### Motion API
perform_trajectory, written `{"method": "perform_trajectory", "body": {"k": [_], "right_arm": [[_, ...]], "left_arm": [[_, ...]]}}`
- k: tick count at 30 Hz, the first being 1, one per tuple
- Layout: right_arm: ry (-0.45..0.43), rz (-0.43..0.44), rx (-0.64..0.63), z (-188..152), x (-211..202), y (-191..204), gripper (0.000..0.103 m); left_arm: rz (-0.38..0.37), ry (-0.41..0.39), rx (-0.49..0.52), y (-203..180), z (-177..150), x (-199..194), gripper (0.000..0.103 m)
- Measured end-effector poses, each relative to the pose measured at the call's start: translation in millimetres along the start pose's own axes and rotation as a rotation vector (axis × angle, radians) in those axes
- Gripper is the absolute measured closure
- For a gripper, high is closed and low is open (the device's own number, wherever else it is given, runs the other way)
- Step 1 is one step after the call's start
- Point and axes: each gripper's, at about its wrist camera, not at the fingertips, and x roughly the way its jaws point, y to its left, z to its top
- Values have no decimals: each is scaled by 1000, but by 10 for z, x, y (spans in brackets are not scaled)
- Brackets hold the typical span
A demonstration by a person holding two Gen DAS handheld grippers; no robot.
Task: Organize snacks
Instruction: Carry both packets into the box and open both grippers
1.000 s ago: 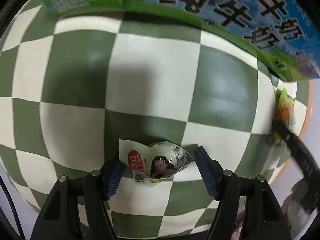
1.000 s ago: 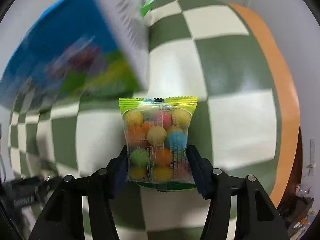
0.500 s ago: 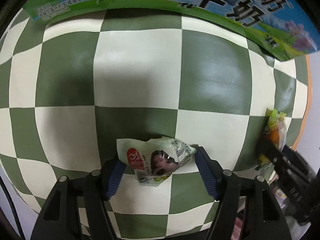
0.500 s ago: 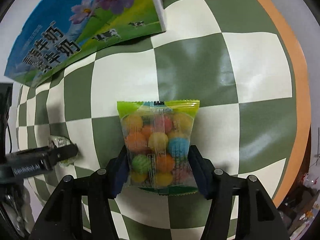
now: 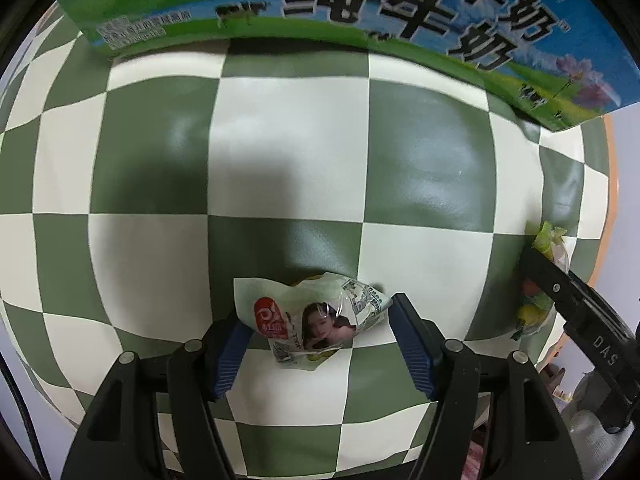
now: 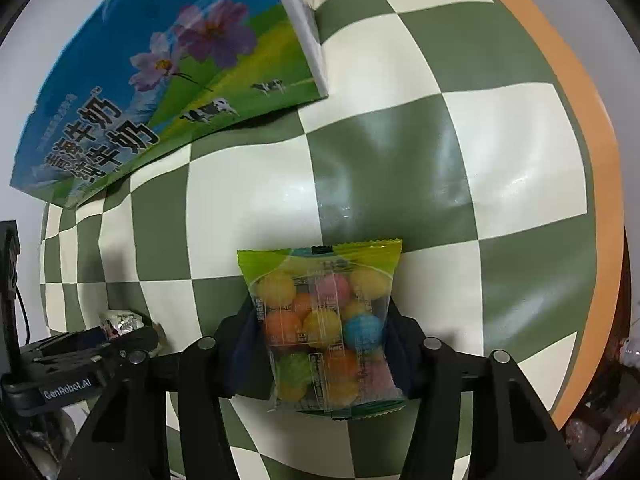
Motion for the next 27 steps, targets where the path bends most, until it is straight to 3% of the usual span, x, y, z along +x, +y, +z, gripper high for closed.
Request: {"method": "perform_trajectory", "body": {"k": [6, 13, 15, 19, 22, 27], "right_arm": [[-20, 79, -9, -62, -287, 32, 47], [-121, 219, -53, 88, -1043, 257, 47], [-171, 247, -75, 263, -1315, 374, 47], [-244, 256, -118, 750, -1605, 616, 47], [-259, 206, -140, 1152, -1527, 818, 47], [-201, 153, -141, 1809, -1203, 969, 47]], "left_arm": [[-62, -41, 5, 13, -17, -401, 37], [-182, -163, 47, -173, 169, -1364, 37], [-207, -199, 73, -250, 364, -1668, 37], [-197, -236, 112, -356, 885, -1861, 37], [-129, -237, 118, -345, 1384, -1862, 37], [-50, -180, 109, -251, 2075, -1653, 37]]}}
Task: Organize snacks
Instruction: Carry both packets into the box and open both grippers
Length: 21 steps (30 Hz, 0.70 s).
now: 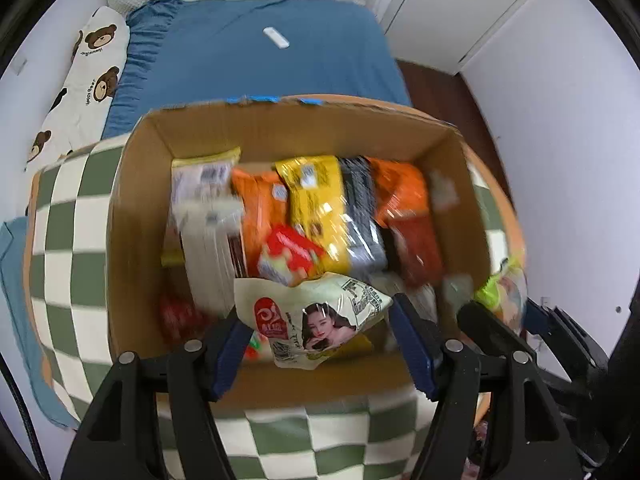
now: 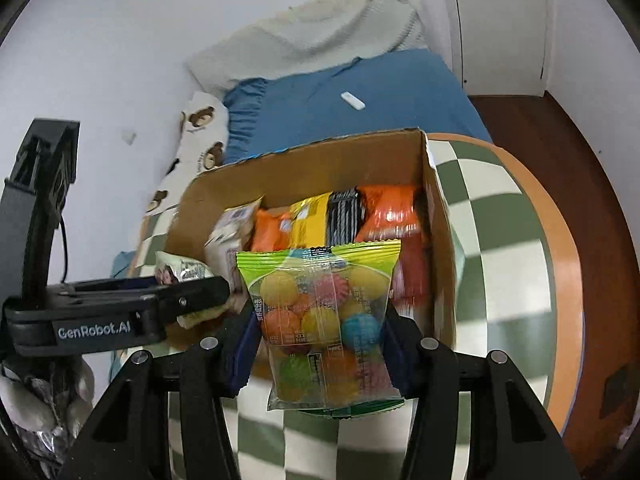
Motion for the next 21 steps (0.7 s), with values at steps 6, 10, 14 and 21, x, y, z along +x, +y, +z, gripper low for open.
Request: {"method": "perform_trajectory", "body": {"k": [6, 10, 14, 21], "right_arm": [[66, -39, 4, 386, 507, 19, 47], [109, -54, 5, 572, 813, 47, 47], [151, -57, 11, 704, 1066, 59, 47], [273, -100, 63, 713, 1411, -54, 1]], "left_arm": [[51, 64, -14, 162, 545, 415, 37], [67, 110, -14, 226, 822, 617, 37], [66, 146, -31, 316, 980, 747, 36], [91, 206, -70, 506, 997, 924, 13]]}}
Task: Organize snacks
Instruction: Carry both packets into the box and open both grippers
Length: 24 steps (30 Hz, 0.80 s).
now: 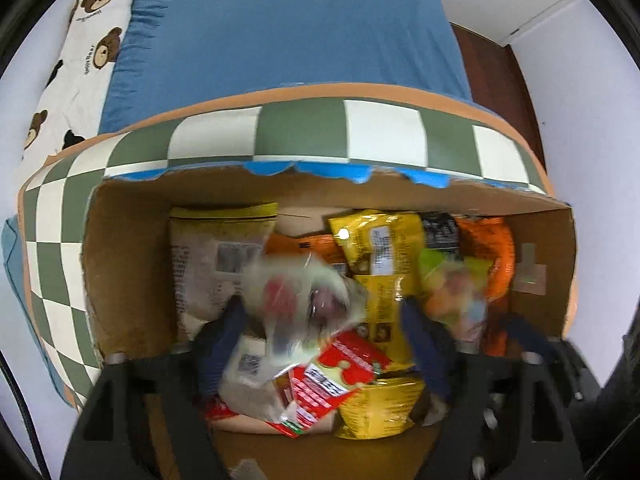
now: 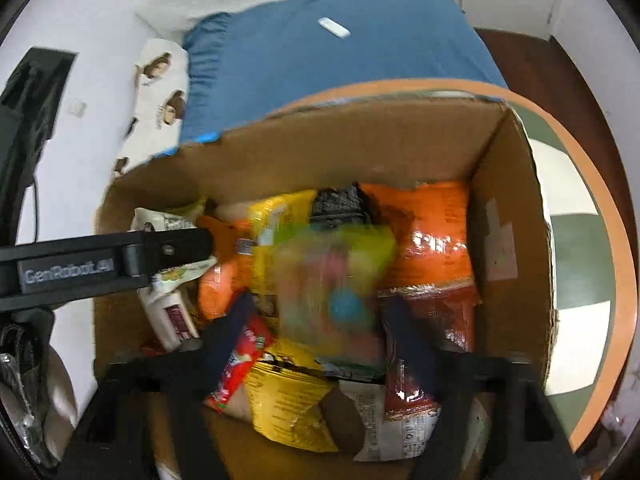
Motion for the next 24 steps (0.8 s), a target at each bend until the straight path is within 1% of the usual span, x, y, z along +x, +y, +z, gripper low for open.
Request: {"method": "perform_trajectory", "body": {"k": [1, 4, 8, 14, 20, 24], "right_arm": [[-2, -20, -11, 3, 0, 6, 1], [0, -56, -25, -4, -13, 29, 1], [-5, -90, -41, -23, -55, 32, 1], [-8, -106, -39, -89, -160, -34, 1], [-31, -105, -35, -193, -288, -69, 1], [-61, -111, -47, -293, -387, -79, 1]], "left_arm": [[9, -2, 2, 9, -3, 10, 9], [22, -6, -4, 40, -22, 22, 8], [13, -10, -9, 57, -85, 10, 8], [41, -47, -11, 106, -247, -78, 8], [63, -97, -6, 134, -428, -203, 8], [90, -157, -17, 157, -599, -297, 8]]}}
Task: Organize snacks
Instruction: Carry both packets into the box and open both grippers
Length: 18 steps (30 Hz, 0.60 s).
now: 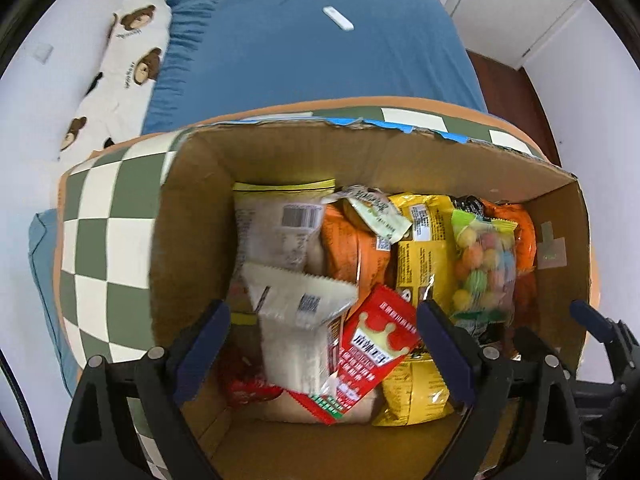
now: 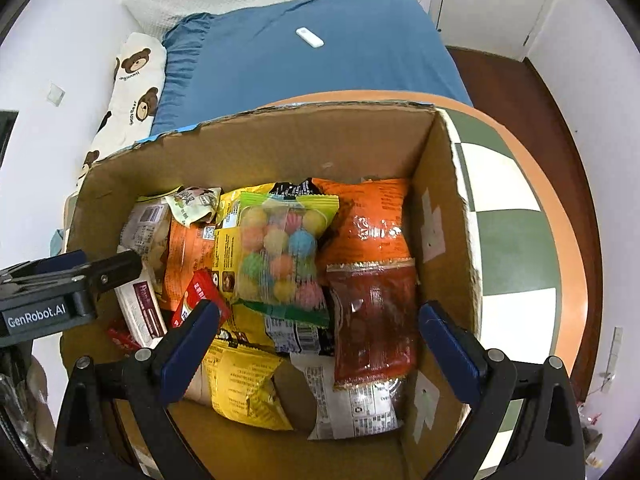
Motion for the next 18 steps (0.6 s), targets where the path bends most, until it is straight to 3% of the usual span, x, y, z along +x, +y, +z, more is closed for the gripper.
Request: {"method": "perform_trajectory", "body": {"k": [6, 18], "right_arm": [[-64, 0, -8, -250, -222, -7, 1], [-284, -16, -61, -1004, -1036, 115, 1]], "left_arm": [[24, -119, -5, 3, -342, -285, 8], [20, -345, -5, -52, -1180, -988, 8]]}}
